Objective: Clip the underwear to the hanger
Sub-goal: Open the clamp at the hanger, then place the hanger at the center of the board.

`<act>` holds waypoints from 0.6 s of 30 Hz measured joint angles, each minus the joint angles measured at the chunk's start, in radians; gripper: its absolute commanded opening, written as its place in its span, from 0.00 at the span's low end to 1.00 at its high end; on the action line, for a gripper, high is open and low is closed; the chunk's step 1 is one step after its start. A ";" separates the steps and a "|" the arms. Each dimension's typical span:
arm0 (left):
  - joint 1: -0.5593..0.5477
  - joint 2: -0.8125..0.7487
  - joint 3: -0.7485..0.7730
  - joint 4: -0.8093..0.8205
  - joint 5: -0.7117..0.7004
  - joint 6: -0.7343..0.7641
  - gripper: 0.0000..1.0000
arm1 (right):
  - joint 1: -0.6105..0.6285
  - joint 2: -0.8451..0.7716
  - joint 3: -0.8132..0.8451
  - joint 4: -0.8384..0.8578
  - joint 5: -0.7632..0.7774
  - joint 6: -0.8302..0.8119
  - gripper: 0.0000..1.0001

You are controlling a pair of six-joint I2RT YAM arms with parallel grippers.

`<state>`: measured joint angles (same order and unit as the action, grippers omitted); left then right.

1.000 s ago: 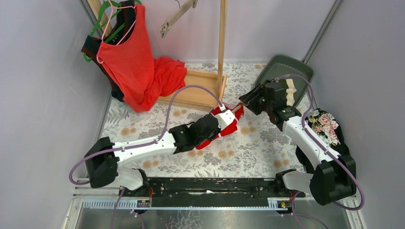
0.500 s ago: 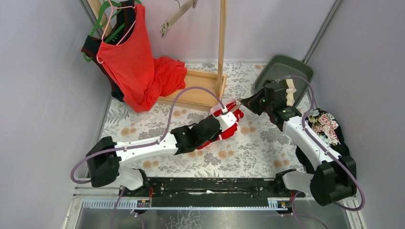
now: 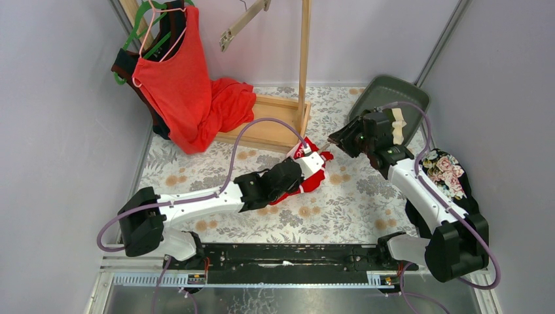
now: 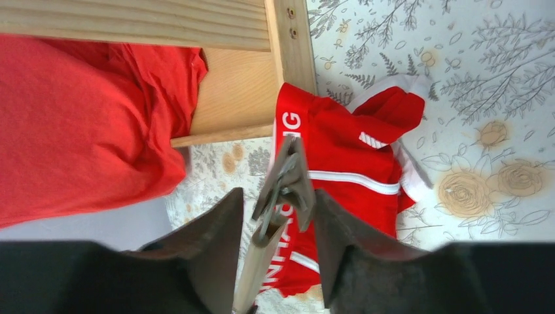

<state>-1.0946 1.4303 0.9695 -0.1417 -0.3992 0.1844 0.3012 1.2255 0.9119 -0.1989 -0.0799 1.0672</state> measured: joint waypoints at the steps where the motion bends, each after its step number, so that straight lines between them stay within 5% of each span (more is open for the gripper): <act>1: 0.000 0.000 0.000 0.006 -0.006 -0.005 0.00 | 0.000 0.000 0.005 0.002 0.000 -0.023 0.74; 7: 0.006 -0.011 -0.054 0.047 -0.028 -0.034 0.00 | 0.000 -0.003 0.011 0.011 0.014 -0.107 0.81; 18: 0.116 -0.116 -0.226 0.167 0.011 -0.204 0.00 | -0.001 0.019 0.007 0.083 0.060 -0.299 0.75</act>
<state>-0.9791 1.3144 0.7437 0.0254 -0.3882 -0.0196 0.3004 1.2449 0.9188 -0.1162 -0.0196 0.7685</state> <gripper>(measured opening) 0.078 0.755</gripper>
